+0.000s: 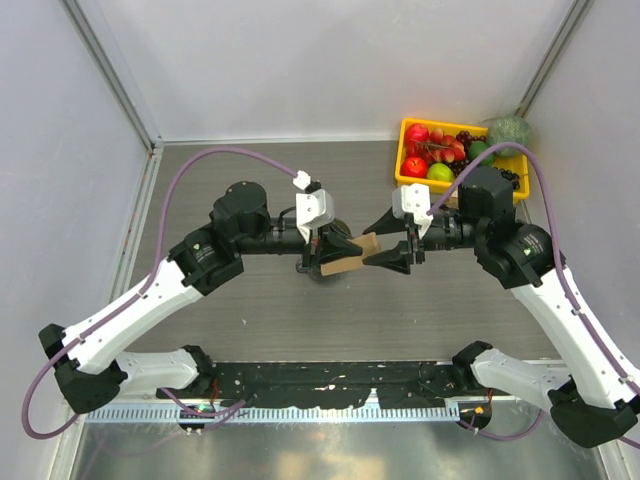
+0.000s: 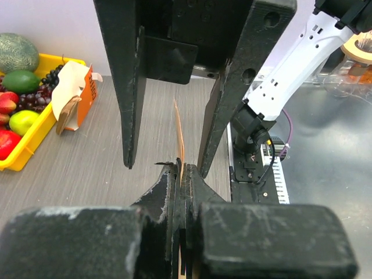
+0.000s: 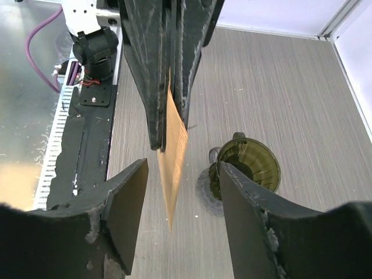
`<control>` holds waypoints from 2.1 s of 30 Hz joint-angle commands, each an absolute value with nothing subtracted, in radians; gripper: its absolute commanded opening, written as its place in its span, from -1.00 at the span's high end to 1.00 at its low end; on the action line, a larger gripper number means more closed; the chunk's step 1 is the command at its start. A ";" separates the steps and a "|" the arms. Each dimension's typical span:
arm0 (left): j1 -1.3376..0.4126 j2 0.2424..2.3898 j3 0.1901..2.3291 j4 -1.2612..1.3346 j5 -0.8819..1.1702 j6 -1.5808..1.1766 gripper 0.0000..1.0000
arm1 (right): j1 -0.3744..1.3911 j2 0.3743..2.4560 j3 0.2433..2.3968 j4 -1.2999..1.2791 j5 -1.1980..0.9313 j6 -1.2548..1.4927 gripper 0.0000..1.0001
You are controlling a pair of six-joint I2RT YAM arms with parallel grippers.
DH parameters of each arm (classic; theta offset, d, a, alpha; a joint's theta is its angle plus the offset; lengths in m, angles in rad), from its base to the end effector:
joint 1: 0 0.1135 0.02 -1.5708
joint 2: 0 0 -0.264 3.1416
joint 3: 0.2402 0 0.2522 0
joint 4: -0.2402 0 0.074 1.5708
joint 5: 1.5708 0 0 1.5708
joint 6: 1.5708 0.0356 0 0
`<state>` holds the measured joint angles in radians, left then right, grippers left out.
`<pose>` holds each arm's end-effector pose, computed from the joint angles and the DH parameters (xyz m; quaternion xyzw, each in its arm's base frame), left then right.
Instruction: Place the coffee filter in the dripper
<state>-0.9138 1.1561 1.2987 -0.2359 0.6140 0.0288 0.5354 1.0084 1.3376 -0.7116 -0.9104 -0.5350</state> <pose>0.1366 -0.2107 0.4397 0.5013 0.5355 -0.4768 0.4844 0.1409 0.1163 0.4370 -0.5913 0.5146 0.3644 0.5028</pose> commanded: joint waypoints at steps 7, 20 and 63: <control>-0.897 1.098 1.272 -0.159 0.634 -0.028 0.84 | 0.577 1.029 1.382 -0.656 -0.879 -0.486 0.89; -0.818 0.951 1.169 -0.227 0.633 0.058 -0.15 | 0.577 1.006 1.356 -0.635 -0.945 -0.420 0.90; -0.848 1.023 1.137 -0.129 0.696 -0.014 1.00 | 0.577 1.042 1.440 -0.603 -0.995 -0.313 -0.07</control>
